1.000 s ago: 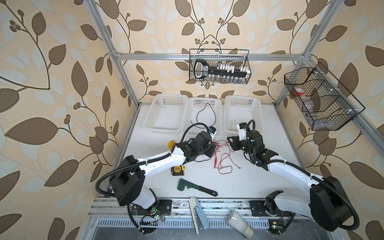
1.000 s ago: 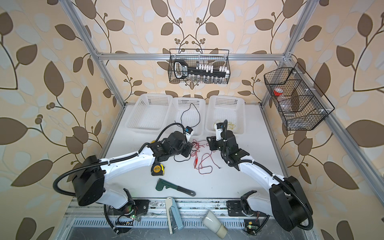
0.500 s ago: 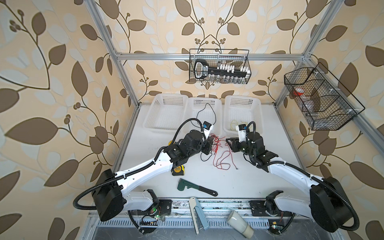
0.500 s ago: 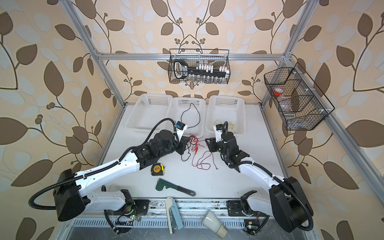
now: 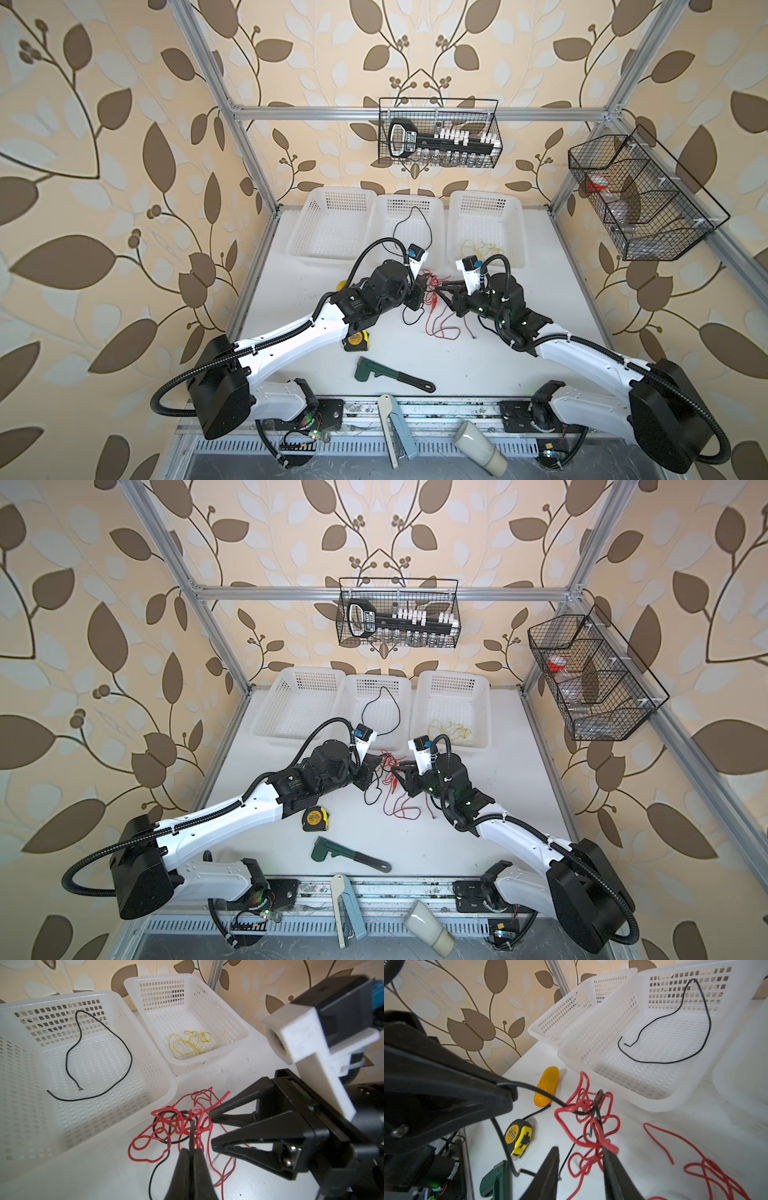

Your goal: Untangle the cables

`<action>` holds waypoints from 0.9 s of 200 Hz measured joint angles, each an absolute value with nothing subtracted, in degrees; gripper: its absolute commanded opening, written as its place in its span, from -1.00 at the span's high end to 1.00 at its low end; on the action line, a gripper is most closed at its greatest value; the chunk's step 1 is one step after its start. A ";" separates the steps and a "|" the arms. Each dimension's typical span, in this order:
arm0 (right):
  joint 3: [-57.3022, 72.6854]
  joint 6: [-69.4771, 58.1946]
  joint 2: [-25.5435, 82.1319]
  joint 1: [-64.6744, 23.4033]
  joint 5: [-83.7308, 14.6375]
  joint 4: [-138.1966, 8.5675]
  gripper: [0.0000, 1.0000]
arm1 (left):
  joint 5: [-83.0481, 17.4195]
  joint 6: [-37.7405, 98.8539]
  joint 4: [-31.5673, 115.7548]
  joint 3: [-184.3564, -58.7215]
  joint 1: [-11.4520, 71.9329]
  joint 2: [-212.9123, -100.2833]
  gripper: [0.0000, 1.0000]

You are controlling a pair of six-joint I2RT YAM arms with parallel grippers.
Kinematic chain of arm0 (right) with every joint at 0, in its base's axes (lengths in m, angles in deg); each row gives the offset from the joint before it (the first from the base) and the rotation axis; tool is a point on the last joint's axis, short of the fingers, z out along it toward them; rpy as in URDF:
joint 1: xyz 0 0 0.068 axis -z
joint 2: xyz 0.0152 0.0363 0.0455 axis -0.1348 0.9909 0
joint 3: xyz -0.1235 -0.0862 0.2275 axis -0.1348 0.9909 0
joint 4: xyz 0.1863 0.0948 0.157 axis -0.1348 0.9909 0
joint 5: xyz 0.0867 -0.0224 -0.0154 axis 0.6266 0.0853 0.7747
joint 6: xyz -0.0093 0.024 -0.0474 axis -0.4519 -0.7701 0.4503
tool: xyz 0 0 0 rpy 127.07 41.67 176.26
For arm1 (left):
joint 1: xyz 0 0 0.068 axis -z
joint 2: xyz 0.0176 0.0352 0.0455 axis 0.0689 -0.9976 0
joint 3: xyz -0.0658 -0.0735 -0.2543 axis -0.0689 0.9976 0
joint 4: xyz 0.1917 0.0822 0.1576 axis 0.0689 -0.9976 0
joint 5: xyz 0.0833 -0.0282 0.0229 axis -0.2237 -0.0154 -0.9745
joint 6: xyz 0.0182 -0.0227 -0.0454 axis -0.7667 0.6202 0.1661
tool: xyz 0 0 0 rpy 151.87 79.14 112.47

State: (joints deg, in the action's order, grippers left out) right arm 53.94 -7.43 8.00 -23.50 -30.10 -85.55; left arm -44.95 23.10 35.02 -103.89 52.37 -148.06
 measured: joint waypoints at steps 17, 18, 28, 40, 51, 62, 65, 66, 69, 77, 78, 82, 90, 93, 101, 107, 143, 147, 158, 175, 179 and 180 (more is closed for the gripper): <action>53.94 -7.47 8.74 -23.48 -31.58 -86.71 0.33 | -44.93 23.10 35.00 -103.89 52.37 -148.06 1.00; 53.94 -7.47 8.76 -23.48 -31.61 -86.73 0.33 | -44.93 23.10 34.98 -103.89 52.37 -148.06 1.00; 53.92 -7.43 9.09 -23.48 -32.20 -87.27 0.35 | -44.93 23.10 34.87 -103.89 52.37 -148.04 1.00; 53.92 -7.41 9.48 -23.48 -32.59 -87.67 0.37 | -44.93 23.10 34.76 -103.89 52.37 -148.01 1.00; 53.90 -7.41 9.86 -23.48 -32.68 -87.93 0.38 | -44.93 23.10 34.63 -103.89 52.37 -147.99 1.00; 53.83 -7.41 10.27 -23.48 -32.68 -88.19 0.39 | -44.93 23.10 34.63 -103.89 52.37 -147.99 1.00; 53.81 -7.41 10.36 -23.48 -32.68 -88.24 0.38 | -44.93 23.10 34.63 -103.89 52.37 -147.99 1.00; 53.81 -7.41 10.42 -23.48 -32.68 -88.26 0.38 | -44.93 23.10 34.63 -103.89 52.37 -147.99 1.00; 53.76 -7.41 10.51 -23.48 -32.65 -88.32 0.38 | -44.91 23.10 34.63 -103.89 52.37 -147.99 1.00; 53.74 -7.41 10.84 -23.48 -32.63 -88.67 0.39 | -44.86 23.10 34.63 -103.89 52.37 -147.99 1.00; 53.72 -7.41 10.88 -23.48 -32.63 -88.70 0.39 | -44.86 23.10 34.63 -103.89 52.37 -147.99 1.00; 53.70 -7.43 11.06 -23.48 -32.59 -88.83 0.39 | -44.82 23.10 34.63 -103.89 52.37 -147.99 1.00; 53.70 -7.43 11.32 -23.48 -32.57 -89.13 0.39 | -44.64 23.10 34.63 -103.89 52.37 -147.99 1.00; 53.70 -7.43 11.45 -23.48 -32.57 -89.26 0.40 | -44.60 23.10 34.63 -103.89 52.37 -147.99 1.00; 53.70 -7.45 11.76 -23.50 -32.55 -89.55 0.40 | -44.51 23.10 34.63 -103.89 52.37 -147.99 1.00; 53.70 -7.47 11.95 -23.48 -32.52 -89.77 0.40 | -44.45 23.10 34.63 -103.89 52.37 -147.99 1.00; 53.70 -8.10 13.29 -23.52 -30.91 -92.24 0.39 | -44.12 23.12 34.63 -103.89 52.35 -147.99 1.00; 53.70 -8.13 13.38 -23.54 -30.73 -92.52 0.41 | -44.10 23.12 34.63 -103.89 52.35 -147.99 1.00; 53.70 -8.35 13.55 -23.69 -30.56 -93.04 0.49 | -44.10 23.12 34.63 -103.89 52.37 -147.97 1.00; 53.70 -8.59 13.62 -23.76 -30.60 -93.59 0.68 | -44.12 23.12 34.63 -103.89 52.35 -147.88 1.00; 53.70 -8.91 13.62 -23.76 -30.58 -93.77 0.73 | -44.12 23.12 34.65 -103.89 52.35 -147.82 1.00; 53.70 -8.91 13.62 -23.76 -30.60 -93.77 0.75 | -44.12 23.14 34.65 -103.89 52.35 -147.82 1.00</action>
